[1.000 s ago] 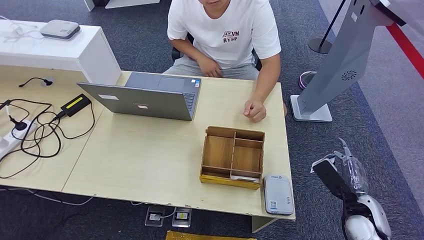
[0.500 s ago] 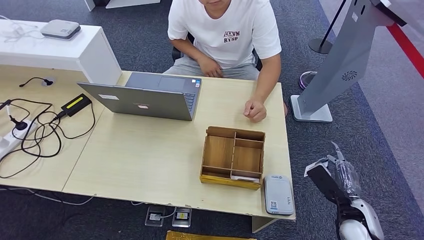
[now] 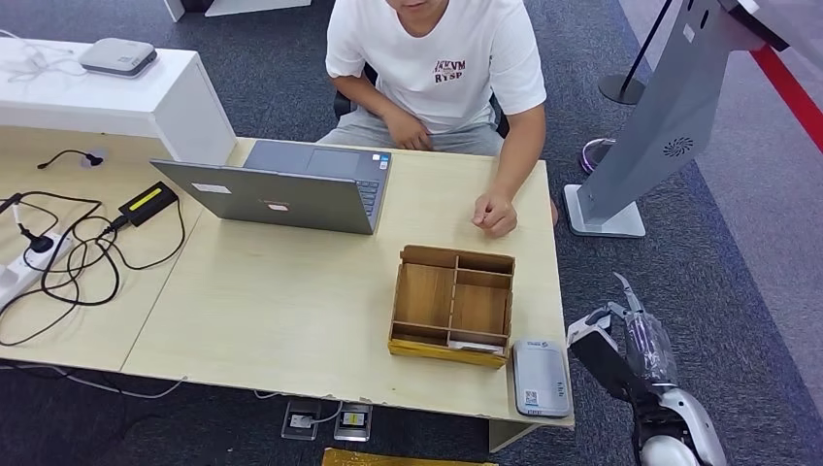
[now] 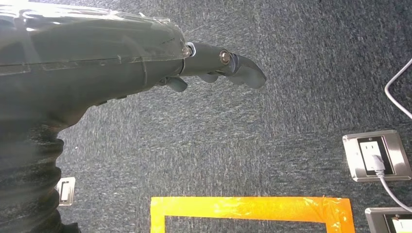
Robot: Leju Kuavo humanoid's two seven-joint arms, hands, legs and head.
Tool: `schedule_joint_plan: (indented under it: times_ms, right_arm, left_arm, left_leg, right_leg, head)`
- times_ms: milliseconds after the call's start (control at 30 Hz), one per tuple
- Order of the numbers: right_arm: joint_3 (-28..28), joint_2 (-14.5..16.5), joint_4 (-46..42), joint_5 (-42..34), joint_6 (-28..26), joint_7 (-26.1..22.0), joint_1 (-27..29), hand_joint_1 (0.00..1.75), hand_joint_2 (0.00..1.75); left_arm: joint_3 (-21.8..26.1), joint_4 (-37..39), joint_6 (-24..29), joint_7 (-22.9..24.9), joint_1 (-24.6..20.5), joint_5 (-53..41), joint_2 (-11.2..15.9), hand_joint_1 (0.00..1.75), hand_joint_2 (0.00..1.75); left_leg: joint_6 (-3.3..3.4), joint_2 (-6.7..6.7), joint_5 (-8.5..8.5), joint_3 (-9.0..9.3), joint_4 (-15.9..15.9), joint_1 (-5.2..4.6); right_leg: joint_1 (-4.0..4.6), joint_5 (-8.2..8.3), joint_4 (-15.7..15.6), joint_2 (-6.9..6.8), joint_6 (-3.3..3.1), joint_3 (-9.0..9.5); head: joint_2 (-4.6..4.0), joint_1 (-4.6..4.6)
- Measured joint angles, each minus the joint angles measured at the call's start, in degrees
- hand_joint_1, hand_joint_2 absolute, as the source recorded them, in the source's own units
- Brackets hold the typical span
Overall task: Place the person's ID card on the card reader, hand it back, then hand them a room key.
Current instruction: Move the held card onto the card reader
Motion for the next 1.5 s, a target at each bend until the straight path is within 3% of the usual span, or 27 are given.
schedule_joint_plan:
  times_ms: [467, 967, 1500]
  right_arm:
    - [3.07, -1.93, -3.31, 0.08, -0.13, 0.67, 0.18, 1.75, 1.75]
    - [6.64, -5.93, -3.33, 0.16, -5.85, 2.85, 4.17, 1.75, 1.75]
    - [9.49, -7.62, -3.33, 0.58, -6.8, 3.51, 5.12, 1.75, 1.75]
  left_arm:
    - [0.0, 0.0, 0.3, -0.02, 0.01, 0.01, 0.08, 0.0, 1.75]
    - [-0.52, 0.0, -0.18, -0.69, 0.01, -0.84, 0.28, 0.0, 1.75]
    - [-1.39, 0.0, -1.0, -1.19, 0.01, -0.74, 0.76, 0.0, 1.75]
  left_leg:
    - [0.0, 0.0, 0.0, 0.01, 0.0, 0.0]
    - [0.0, 0.0, -0.01, 0.0, 0.0, 0.0]
    - [0.0, 0.01, -0.01, 0.0, 0.0, 0.0]
  right_leg:
    - [0.0, 0.0, 0.0, 0.0, 0.0, 0.0]
    - [0.0, -0.01, -0.01, 0.01, 0.0, -0.02]
    - [0.0, -0.01, -0.01, 0.01, 0.0, -0.01]
  head:
    - [0.0, -0.01]
    - [0.0, -0.01]
    - [0.0, -0.01]
